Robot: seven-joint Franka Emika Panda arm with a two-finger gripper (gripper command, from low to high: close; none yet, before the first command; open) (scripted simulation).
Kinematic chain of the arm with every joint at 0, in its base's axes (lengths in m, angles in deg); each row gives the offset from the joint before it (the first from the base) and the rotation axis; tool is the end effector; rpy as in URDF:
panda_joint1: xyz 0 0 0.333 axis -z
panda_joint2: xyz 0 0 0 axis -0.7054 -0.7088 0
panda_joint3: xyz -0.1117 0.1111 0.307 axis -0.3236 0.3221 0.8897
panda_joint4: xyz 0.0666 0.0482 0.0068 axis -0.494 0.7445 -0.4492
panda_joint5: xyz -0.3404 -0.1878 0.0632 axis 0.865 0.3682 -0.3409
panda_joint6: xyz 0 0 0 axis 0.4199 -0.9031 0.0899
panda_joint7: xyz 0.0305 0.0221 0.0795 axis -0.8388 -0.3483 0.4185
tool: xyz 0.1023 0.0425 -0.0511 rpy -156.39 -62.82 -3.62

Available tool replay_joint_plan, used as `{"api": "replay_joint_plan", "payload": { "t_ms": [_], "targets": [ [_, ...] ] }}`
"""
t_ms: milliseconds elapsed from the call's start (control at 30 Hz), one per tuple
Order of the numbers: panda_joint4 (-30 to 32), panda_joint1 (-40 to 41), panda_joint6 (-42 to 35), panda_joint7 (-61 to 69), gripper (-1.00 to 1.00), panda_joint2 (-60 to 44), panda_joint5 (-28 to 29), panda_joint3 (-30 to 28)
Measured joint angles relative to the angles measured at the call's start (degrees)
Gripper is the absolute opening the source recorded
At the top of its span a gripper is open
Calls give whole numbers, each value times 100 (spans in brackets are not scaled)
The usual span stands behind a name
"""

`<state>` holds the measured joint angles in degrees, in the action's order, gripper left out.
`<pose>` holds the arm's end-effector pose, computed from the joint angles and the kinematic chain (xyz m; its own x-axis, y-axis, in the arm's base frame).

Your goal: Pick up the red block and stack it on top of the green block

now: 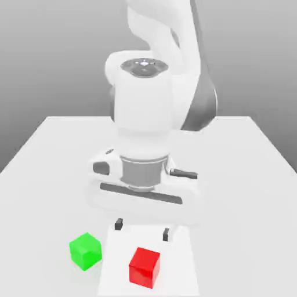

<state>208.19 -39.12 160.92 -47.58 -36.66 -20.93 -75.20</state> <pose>0.4632 -0.0083 0.2234 0.4339 -0.9009 0.0080 -0.9009 -0.4340 -0.0108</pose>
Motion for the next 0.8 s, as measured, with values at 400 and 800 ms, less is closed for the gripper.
{"api": "replay_joint_plan", "payload": {
  "t_ms": [400,800],
  "targets": [
    [-117,-91,824,-168,-100,-1014,182,-128],
    [615,1403,-282,-1339,-100,830,-210,-686]
  ]
}}
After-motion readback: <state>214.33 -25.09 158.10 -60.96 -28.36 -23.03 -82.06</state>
